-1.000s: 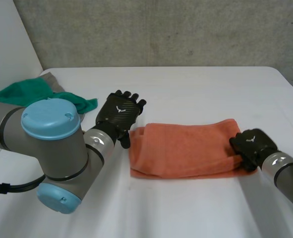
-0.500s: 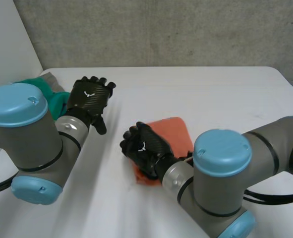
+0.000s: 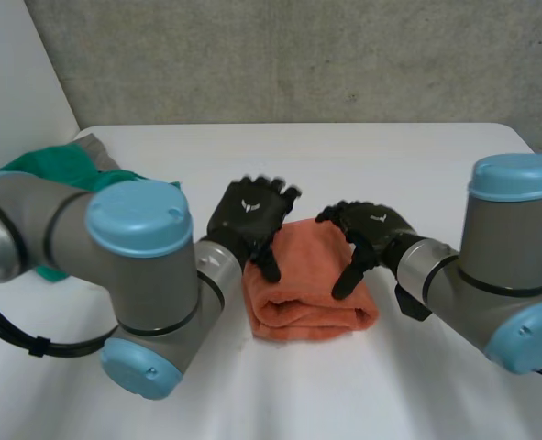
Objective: Fold the laundry.
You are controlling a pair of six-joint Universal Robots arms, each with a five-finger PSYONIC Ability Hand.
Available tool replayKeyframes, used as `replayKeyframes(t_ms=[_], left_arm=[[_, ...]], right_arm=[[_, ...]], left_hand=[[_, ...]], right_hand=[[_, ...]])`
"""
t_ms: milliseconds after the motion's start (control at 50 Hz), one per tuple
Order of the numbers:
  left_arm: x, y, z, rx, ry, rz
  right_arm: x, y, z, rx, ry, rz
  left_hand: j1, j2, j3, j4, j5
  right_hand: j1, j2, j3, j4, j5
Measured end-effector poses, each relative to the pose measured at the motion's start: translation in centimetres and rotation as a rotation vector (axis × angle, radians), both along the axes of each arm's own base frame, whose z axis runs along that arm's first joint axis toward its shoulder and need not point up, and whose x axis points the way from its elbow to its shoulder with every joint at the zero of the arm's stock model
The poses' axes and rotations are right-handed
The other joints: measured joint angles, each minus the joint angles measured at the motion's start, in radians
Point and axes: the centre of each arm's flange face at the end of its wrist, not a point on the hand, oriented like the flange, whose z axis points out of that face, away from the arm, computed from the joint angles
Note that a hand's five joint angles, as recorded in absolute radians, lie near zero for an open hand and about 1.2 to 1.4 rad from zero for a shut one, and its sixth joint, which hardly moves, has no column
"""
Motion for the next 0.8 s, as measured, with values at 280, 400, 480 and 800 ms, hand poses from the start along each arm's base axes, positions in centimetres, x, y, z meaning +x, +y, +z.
replayKeyframes(t_ms=[280,400,480,800], left_arm=[[1.6,0.1,-5.0,0.143,-0.236,0.067],[1.1,0.3,-2.8,0.085,-0.213,0.015],[0.7,0.3,0.9,0.011,-0.137,-0.024],[1.7,1.1,10.0,-0.128,0.048,-0.281]], right_arm=[[0.0,-0.8,-3.2,-0.016,0.219,0.032],[-0.4,-0.4,-1.6,-0.093,0.214,0.015],[-0.9,0.1,0.0,-0.167,0.169,-0.009],[-4.7,2.5,-2.0,0.018,0.001,-0.187]], left_hand=[[0.0,0.0,0.0,0.0,0.0],[0.0,0.0,0.0,0.0,0.0],[0.0,0.0,0.0,0.0,0.0],[0.0,0.0,0.0,0.0,0.0]], right_hand=[[0.0,0.0,0.0,0.0,0.0],[0.0,0.0,0.0,0.0,0.0],[0.0,0.0,0.0,0.0,0.0],[0.0,0.0,0.0,0.0,0.0]])
